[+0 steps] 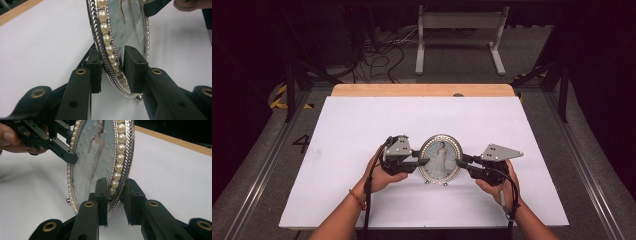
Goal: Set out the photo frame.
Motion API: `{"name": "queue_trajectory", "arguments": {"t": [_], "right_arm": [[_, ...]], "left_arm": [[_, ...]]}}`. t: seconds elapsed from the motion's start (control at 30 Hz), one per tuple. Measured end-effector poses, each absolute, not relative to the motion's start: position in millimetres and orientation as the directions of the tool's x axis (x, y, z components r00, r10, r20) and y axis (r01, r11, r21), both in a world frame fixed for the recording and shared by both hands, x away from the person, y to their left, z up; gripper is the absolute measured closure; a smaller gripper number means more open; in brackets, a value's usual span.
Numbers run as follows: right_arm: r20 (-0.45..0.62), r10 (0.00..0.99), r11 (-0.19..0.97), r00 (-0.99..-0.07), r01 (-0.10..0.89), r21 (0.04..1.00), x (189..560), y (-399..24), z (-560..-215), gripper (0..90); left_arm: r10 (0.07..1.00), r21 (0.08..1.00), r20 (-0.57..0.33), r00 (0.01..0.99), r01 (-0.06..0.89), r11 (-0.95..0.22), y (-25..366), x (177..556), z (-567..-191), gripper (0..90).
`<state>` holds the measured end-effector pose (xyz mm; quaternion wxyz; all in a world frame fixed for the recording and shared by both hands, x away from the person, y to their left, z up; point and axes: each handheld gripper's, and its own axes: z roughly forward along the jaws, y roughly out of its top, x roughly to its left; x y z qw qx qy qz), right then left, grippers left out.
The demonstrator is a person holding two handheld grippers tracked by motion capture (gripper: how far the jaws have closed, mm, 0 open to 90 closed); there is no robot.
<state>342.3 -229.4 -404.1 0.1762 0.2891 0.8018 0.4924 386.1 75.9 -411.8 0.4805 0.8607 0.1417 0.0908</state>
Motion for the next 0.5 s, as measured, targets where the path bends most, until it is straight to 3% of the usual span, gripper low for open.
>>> {"name": "queue_trajectory", "arguments": {"t": [0.3, 0.4, 0.47, 0.5], "right_arm": [[-0.01, 0.633, 0.362, -0.774, 0.285, 0.887, 343.0, -225.9, -402.2, 74.0], [-0.004, 0.645, 0.353, -0.764, 0.293, 0.889, 343.3, -226.4, -402.6, 69.0], [-0.01, 0.656, 0.356, -0.754, 0.299, 0.885, 343.1, -226.0, -403.1, 59.0], [-0.01, 0.658, 0.357, -0.753, 0.3, 0.885, 343.2, -226.5, -403.1, 59.9]], "left_arm": [[0.354, 0.857, 0.019, 0.935, 0.168, -0.488, 76.2, 383.9, -413.6, 68.5], [0.357, 0.855, 0.023, 0.934, 0.166, -0.491, 75.7, 383.1, -413.7, 68.0], [0.359, 0.852, 0.026, 0.933, 0.167, -0.496, 77.0, 383.0, -413.9, 68.1], [0.36, 0.851, 0.026, 0.933, 0.169, -0.497, 77.4, 382.5, -414.0, 68.1]]}}
